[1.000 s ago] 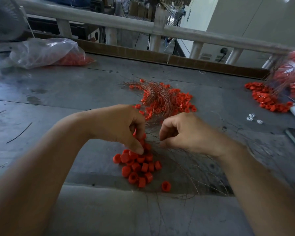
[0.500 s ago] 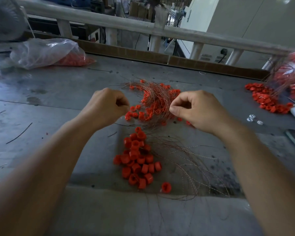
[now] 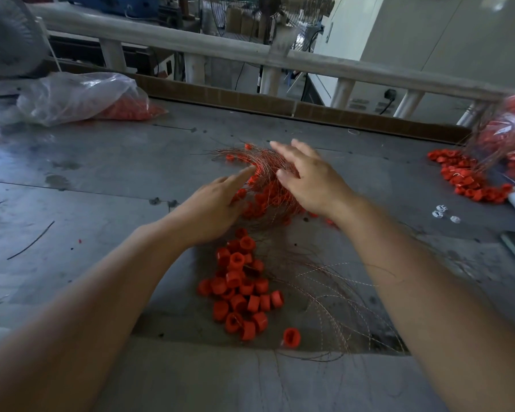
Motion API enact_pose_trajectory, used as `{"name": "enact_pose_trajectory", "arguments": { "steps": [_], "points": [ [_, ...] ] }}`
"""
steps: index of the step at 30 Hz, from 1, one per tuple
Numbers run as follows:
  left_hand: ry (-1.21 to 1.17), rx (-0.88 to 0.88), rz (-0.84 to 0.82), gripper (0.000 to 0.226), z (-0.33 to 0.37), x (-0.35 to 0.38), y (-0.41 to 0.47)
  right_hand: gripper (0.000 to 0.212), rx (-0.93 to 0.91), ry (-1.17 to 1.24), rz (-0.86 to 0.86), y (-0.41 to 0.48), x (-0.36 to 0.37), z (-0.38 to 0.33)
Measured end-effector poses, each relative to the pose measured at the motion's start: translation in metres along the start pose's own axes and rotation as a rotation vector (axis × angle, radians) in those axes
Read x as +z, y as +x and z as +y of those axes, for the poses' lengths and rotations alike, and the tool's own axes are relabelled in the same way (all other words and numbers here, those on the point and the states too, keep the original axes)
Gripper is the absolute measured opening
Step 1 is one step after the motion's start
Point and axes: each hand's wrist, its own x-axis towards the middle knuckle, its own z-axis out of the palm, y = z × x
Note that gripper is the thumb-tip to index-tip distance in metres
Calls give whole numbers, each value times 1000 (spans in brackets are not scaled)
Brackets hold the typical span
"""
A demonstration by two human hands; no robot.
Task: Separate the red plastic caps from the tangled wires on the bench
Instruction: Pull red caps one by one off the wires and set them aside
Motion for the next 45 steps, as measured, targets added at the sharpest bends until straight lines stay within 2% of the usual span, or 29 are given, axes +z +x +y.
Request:
{"name": "enact_pose_trajectory", "arguments": {
  "steps": [3, 5, 14, 16, 20, 26, 36, 41, 45],
  "points": [
    [21, 60, -11, 54, 5, 2, 0, 44, 4, 28, -85, 4, 9, -2],
    [33, 97, 6, 49, 6, 2, 1, 49, 72, 48, -102, 6, 15, -1],
    [3, 252, -94, 57, 14, 9, 2, 72, 260, -56, 16, 20, 24, 1],
    [26, 249, -130, 60, 11, 11, 4, 68, 284, -77, 48, 24, 24, 2],
    [8, 248, -135, 61, 8, 11, 3, 47, 290, -95, 116, 30, 27, 5],
    [-3, 282, -118, 60, 10, 10, 2, 41, 284, -133, 255, 34, 30, 10],
    [-77, 191, -75, 73, 8, 10, 1, 36, 465, 165, 458, 28, 23, 27],
    [-133, 147, 35, 71, 8, 6, 2, 36, 506, 190, 500, 25, 16, 35],
    [-138, 22, 169, 67, 3, 4, 8, 33, 507, 220, 526, 19, 11, 42]
  ]
}}
